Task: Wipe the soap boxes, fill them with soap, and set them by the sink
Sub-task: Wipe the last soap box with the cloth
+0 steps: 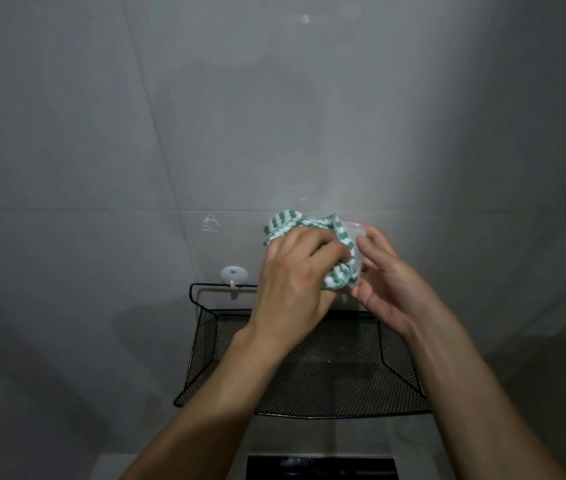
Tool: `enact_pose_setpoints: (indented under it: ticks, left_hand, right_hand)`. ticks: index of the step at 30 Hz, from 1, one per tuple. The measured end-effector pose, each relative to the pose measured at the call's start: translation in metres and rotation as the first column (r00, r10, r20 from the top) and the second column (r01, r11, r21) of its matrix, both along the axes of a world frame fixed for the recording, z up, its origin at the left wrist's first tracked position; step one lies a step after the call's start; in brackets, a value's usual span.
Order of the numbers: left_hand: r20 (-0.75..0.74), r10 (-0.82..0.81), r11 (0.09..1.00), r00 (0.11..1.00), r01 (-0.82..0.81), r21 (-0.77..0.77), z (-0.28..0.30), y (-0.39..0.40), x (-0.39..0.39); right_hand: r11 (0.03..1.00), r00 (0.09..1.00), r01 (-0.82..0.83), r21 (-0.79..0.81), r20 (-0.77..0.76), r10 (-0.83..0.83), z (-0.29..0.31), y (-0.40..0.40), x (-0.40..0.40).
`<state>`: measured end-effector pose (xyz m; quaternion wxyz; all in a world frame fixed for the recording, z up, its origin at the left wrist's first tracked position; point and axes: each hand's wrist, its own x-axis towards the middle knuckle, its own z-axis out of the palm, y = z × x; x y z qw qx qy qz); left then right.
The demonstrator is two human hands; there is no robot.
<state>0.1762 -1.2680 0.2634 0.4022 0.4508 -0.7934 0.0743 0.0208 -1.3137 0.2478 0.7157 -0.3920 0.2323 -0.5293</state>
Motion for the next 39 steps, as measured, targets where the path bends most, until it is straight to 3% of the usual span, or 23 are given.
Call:
enact_pose_setpoints:
  ticks: [3, 7, 12, 18, 21, 25, 31, 33, 35, 37, 39]
  left_hand:
    - [0.024, 0.045, 0.999, 0.999, -0.045, 0.003, 0.001, -0.002, -0.009]
    - [0.074, 0.092, 0.996, 0.993, -0.091, -0.013, 0.001, -0.003, -0.017]
    - [0.035, -0.030, 0.999, 0.999, 0.029, 0.026, -0.002, -0.006, -0.009]
    - [-0.020, 0.048, 0.995, 0.999, -0.046, 0.086, -0.014, -0.018, 0.021]
    - [-0.078, 0.067, 0.972, 0.995, -0.047, 0.231, -0.032, -0.024, 0.037]
    - [-0.016, 0.124, 0.829, 0.992, -0.094, 0.551, -0.076, -0.022, 0.051]
    - [0.149, 0.048, 0.712, 0.988, -0.139, 0.689, -0.121, -0.013, 0.060]
    - [0.078, 0.054, 0.702, 0.995, -0.094, 0.706, -0.113, -0.015, 0.065]
    - [-0.137, 0.069, 0.706, 0.988, 0.049, 0.706, -0.094, -0.016, 0.069]
    - [-0.371, 0.046, 0.728, 0.927, 0.223, 0.649, -0.073, -0.017, 0.072]
    - [-0.496, 0.003, 0.723, 0.868, 0.340, 0.601, -0.057, -0.017, 0.073]
  right_hand:
    - [1.000, 0.998, 0.027, -0.016, -0.055, -0.028, -0.003, 0.000, 0.001]
    - [1.000, 1.000, 0.023, 0.011, -0.020, -0.022, -0.007, -0.002, -0.004]
    - [0.999, 0.999, 0.029, 0.029, 0.018, -0.029, -0.011, -0.002, -0.017]
    - [0.989, 0.993, 0.103, 0.104, -0.067, -0.097, -0.012, -0.002, -0.031]
    - [0.980, 0.990, 0.129, 0.154, -0.071, -0.120, -0.017, 0.000, -0.036]
    - [0.982, 0.992, 0.104, 0.161, -0.088, -0.091, -0.024, 0.004, -0.041]
    - [0.986, 0.996, 0.013, 0.165, -0.086, 0.001, -0.035, 0.007, -0.040]
    - [0.986, 0.995, -0.003, 0.167, -0.094, 0.019, -0.039, 0.008, -0.039]
    - [0.985, 0.993, -0.003, 0.171, -0.115, 0.023, -0.042, 0.009, -0.037]
    - [0.983, 0.992, 0.014, 0.181, -0.123, 0.009, -0.044, 0.008, -0.035]
    - [0.983, 0.990, 0.029, 0.183, -0.138, -0.003, -0.045, 0.009, -0.032]
